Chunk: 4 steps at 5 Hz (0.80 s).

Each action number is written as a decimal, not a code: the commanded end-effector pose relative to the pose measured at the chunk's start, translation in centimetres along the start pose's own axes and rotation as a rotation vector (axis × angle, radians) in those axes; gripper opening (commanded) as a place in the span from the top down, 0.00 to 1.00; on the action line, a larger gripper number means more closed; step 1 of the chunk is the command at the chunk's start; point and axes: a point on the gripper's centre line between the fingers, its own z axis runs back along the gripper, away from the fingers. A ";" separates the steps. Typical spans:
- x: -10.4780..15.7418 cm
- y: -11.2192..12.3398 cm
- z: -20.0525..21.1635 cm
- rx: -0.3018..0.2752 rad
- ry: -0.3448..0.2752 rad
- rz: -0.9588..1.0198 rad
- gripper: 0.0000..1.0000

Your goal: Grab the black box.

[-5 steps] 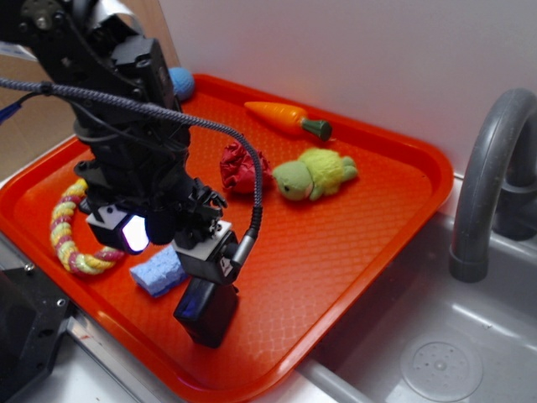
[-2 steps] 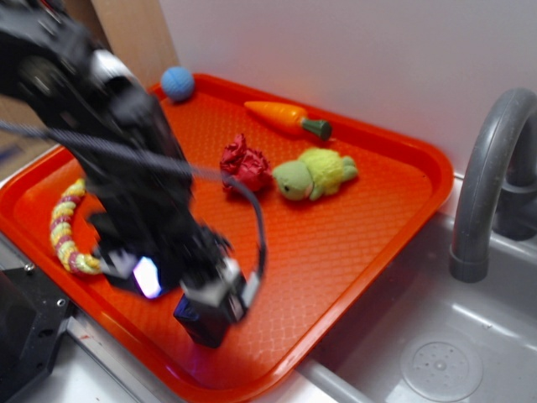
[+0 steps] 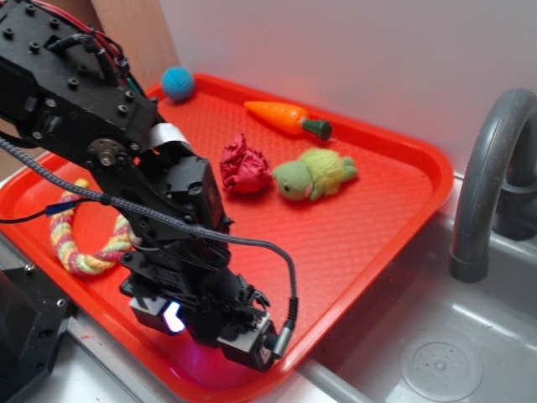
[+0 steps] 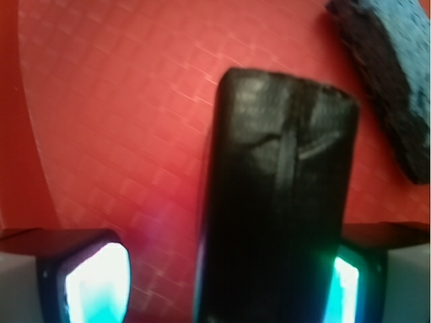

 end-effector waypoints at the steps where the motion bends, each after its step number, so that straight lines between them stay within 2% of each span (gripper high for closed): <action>1: 2.6 2.6 1.5 -0.016 -0.040 0.041 0.00; 2: 3.5 3.5 0.7 0.005 -0.011 0.074 0.00; 3: 3.5 3.2 0.6 0.012 -0.005 0.061 1.00; 4: 3.3 2.8 0.9 0.008 0.009 0.049 1.00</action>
